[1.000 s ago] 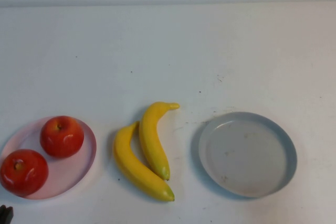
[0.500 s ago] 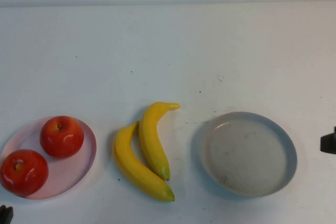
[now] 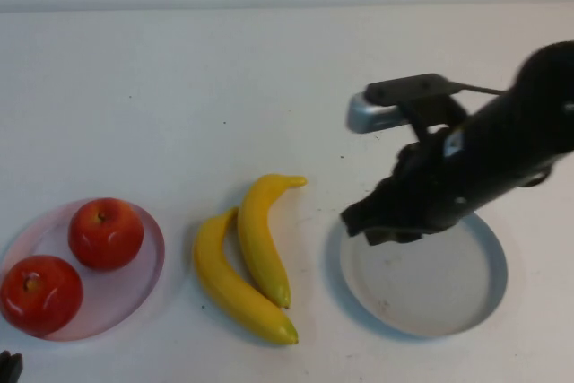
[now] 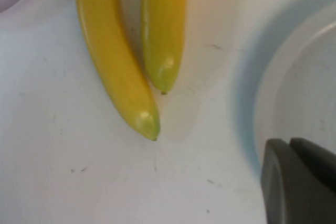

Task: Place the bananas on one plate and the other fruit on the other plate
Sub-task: Put another type of fruit in the right plate

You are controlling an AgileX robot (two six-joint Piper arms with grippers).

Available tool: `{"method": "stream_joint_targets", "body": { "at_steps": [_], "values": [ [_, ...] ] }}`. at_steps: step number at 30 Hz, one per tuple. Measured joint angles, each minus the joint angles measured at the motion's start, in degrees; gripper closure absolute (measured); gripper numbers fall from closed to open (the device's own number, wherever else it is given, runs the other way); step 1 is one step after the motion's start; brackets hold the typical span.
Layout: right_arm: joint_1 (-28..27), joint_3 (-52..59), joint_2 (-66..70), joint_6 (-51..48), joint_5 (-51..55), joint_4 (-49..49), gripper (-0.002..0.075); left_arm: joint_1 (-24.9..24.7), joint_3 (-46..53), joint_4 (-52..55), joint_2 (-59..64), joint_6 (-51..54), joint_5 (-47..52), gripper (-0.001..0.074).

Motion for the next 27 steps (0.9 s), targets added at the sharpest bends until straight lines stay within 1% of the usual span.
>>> {"method": "stream_joint_targets", "body": {
  "at_steps": [3,5,7,9,12,14,16,20,27],
  "values": [
    [4.9,-7.0,6.7,3.0,2.0,-3.6,0.0743,0.0,0.0,0.0,0.0,0.0,0.0,0.0733],
    [7.2,-11.3,10.8,3.6,3.3,-4.4,0.0736,0.0,0.0,0.1,0.0,0.0,0.0,0.0733],
    [8.9,-15.9,15.1,4.0,5.3,-4.6,0.0704,0.0,0.0,0.1,0.0,0.0,0.0,0.0733],
    [9.9,-20.2,19.0,4.3,7.2,-4.7,0.0636,0.0,0.0,0.1,0.0,0.0,0.0,0.0733],
    [10.2,-25.6,23.5,4.8,9.5,-4.5,0.0498,0.0,0.0,0.2,0.0,0.0,0.0,0.0733],
    [10.2,-29.1,26.5,6.9,11.0,-4.8,0.041,0.0,0.0,0.2,0.0,0.0,0.0,0.0733],
    [10.2,-31.8,28.9,8.8,11.9,-5.4,0.0364,0.0,0.0,0.2,0.0,0.0,0.0,0.0733],
    [10.2,-37.3,33.4,11.1,12.7,-6.5,0.0332,0.0,0.0,0.2,0.0,0.0,0.0,0.0733],
    [10.2,-43.6,39.4,14.3,12.5,-8.2,0.0325,0.0,0.0,0.2,0.0,0.0,0.0,0.0733]
  ]
}}
